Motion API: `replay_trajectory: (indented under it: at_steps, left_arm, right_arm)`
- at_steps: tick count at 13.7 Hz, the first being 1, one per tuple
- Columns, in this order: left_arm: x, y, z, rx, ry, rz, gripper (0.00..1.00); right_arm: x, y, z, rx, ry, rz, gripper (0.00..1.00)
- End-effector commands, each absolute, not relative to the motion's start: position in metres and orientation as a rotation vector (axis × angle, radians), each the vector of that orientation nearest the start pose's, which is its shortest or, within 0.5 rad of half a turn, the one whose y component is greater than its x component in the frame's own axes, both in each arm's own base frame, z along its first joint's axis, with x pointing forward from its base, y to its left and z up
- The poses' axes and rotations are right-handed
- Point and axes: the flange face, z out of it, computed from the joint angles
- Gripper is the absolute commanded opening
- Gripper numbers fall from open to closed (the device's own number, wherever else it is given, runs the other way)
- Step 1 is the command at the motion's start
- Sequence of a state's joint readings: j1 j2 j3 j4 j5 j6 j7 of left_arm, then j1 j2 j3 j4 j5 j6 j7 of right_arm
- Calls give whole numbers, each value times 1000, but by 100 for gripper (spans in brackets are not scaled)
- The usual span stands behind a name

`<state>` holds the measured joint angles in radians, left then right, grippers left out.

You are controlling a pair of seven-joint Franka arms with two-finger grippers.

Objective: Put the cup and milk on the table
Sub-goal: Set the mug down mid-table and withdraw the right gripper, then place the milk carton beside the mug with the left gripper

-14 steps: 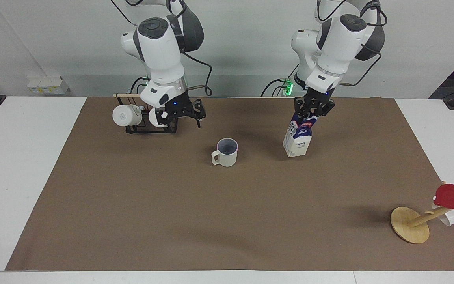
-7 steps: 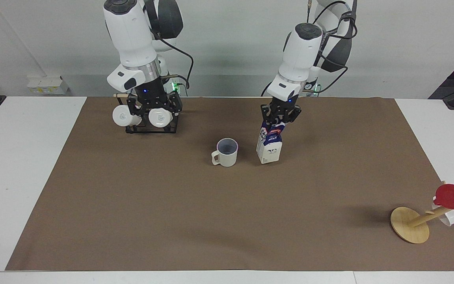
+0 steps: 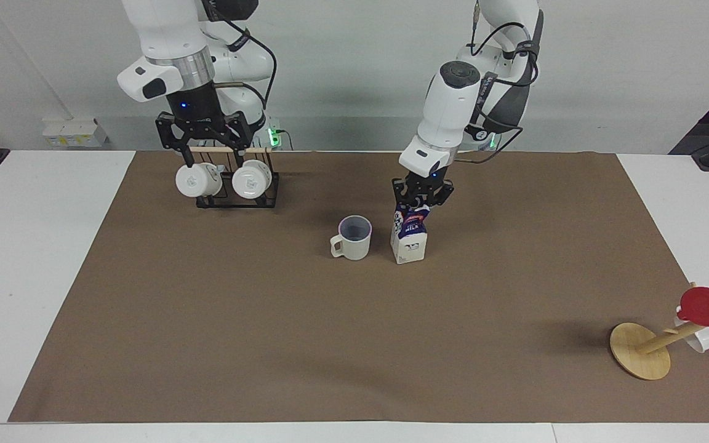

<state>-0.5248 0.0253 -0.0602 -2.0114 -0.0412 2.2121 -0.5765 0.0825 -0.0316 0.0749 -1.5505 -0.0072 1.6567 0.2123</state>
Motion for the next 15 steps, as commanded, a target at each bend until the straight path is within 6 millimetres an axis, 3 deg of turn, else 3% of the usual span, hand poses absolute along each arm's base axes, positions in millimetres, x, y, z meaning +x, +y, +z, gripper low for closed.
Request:
replay_trajectory:
  at_steps: [1, 2, 3, 6, 8, 10, 12, 15]
  left_arm:
    - [481, -325, 453, -3251, -8, -224, 54]
    - [481, -325, 453, -3251, -8, -224, 69]
    - [481, -325, 453, -3251, -8, -224, 98]
    - [481, -325, 455, -3250, -8, -220, 100]
    - [483, -316, 468, -3250, -24, -228, 100]
    - [485, -307, 498, -3235, -31, -190, 100]
    - [485, -299, 532, -3213, -43, -126, 100]
    - [480, -253, 578, -3194, 19, -93, 100]
  right_arm:
    - [544, 70, 675, -3132, 150, -193, 100]
    - [544, 60, 675, -3130, 179, -185, 100]
    - [543, 48, 677, -3128, 212, -178, 100]
    - [535, 17, 689, -3126, 283, -195, 100]
    - [527, -7, 697, -3121, 349, -202, 100]
    - [524, -29, 694, -3124, 345, -186, 100]
    - [522, -37, 688, -3131, 306, -164, 100]
    - [526, -37, 667, -3139, 306, -102, 100]
